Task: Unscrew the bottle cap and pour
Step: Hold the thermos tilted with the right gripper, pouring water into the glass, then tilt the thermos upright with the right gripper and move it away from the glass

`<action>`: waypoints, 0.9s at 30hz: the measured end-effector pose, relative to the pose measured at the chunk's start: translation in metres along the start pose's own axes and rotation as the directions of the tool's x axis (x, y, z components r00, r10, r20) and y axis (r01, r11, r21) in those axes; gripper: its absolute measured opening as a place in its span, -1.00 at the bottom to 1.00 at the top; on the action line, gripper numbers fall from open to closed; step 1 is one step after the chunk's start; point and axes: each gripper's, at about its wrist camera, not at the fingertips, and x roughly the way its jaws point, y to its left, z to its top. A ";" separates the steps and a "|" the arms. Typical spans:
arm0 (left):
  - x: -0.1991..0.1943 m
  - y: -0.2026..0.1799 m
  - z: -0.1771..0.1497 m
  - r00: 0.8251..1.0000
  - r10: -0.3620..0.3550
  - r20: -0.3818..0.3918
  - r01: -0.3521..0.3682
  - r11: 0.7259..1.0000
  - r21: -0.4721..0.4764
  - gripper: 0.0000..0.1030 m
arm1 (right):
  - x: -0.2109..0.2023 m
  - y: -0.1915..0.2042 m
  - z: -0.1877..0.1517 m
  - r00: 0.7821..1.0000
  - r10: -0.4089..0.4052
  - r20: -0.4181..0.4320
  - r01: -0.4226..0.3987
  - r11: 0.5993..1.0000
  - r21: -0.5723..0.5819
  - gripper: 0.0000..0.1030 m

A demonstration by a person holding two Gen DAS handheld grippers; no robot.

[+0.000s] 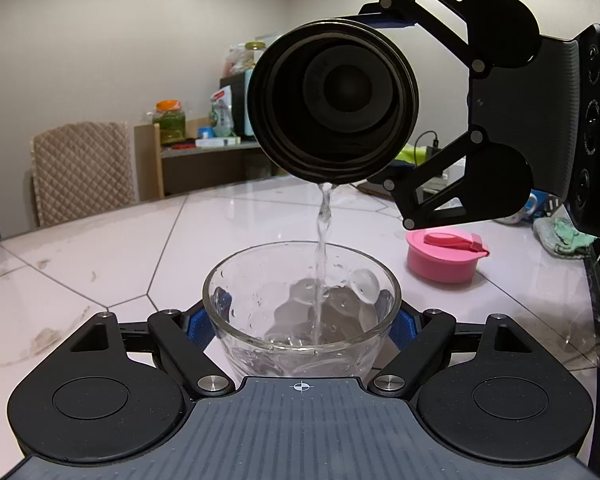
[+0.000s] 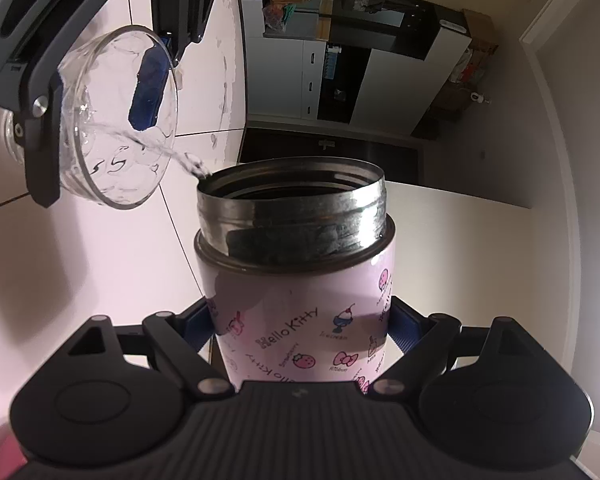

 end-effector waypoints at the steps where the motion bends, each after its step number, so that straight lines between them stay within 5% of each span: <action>1: 0.000 0.000 0.000 1.000 0.000 0.000 0.000 1.000 0.000 0.68 | 0.000 0.000 0.000 1.000 0.000 0.000 0.000 1.000 0.000 0.71; 11: 0.000 0.001 0.000 1.000 -0.001 0.000 0.001 1.000 -0.001 0.68 | 0.019 -0.029 0.014 1.000 0.015 0.001 -0.015 0.999 0.029 0.71; 27: 0.000 0.003 0.000 1.000 0.001 -0.001 -0.001 1.000 0.000 0.68 | 0.029 -0.052 0.024 0.993 0.118 -0.001 -0.111 0.939 0.327 0.71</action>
